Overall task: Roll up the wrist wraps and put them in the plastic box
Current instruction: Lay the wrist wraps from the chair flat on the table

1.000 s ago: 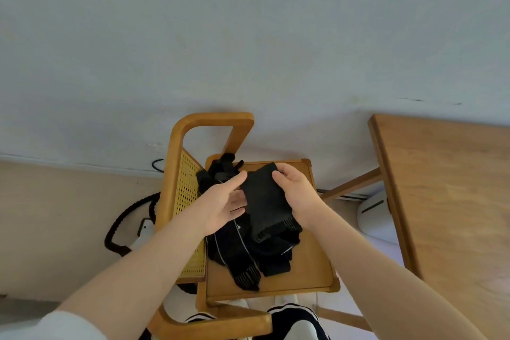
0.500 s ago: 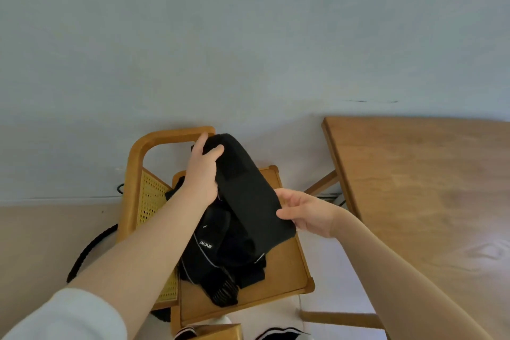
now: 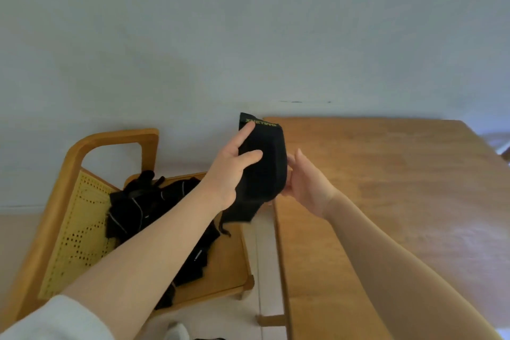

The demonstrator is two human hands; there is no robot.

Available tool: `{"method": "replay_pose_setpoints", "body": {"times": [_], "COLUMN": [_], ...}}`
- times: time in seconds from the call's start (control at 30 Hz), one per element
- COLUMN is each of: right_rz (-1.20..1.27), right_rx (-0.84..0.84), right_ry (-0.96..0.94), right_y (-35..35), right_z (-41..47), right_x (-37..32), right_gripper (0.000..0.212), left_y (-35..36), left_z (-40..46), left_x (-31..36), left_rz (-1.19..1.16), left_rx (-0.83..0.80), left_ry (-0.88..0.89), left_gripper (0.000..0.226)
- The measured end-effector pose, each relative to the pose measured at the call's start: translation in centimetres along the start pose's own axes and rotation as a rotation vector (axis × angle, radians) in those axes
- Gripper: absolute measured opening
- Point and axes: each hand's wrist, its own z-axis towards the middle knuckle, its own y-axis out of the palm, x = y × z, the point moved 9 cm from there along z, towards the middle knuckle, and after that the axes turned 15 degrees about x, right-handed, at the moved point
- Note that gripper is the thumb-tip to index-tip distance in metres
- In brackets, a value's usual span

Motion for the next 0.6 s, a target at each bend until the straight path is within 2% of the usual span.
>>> {"method": "replay_pose_setpoints", "body": {"times": [0.17, 0.23, 0.37, 0.4, 0.47, 0.53, 0.6], "right_rz": [0.17, 0.208, 0.39, 0.406, 0.341, 0.184, 0.01], "right_rx": [0.038, 0.027, -0.137, -0.134, 0.01, 0.185, 0.203], "right_ry": [-0.055, -0.083, -0.138, -0.141, -0.077, 0.092, 0.272], "right_y": [-8.2, -10.7, -13.7, -14.4, -16.1, -17.9, -18.2], "right_z": [-2.8, -3.7, -5.1, -4.8, -3.1, -1.7, -1.3], "right_x": [-3.7, -4.3, -6.2, -6.4, -5.0, -0.9, 4.0], "right_gripper": [0.035, 0.036, 0.04, 0.04, 0.039, 0.046, 0.052], "left_y": [9.5, 12.0, 15.9, 16.5, 16.9, 16.1, 15.2], "left_z": [-3.3, -4.1, -4.5, -4.0, -1.8, 1.1, 3.4], "left_x": [-2.0, -2.2, -1.6, -1.6, -2.8, -5.5, -8.8], "left_rz": [0.069, 0.074, 0.036, 0.044, 0.11, 0.3, 0.517], "left_rx": [-0.157, -0.164, -0.218, -0.213, -0.168, -0.092, -0.069], "left_ry": [0.005, 0.021, 0.058, 0.062, 0.043, 0.013, -0.033], "left_gripper": [0.066, 0.069, 0.067, 0.066, 0.067, 0.076, 0.081]}}
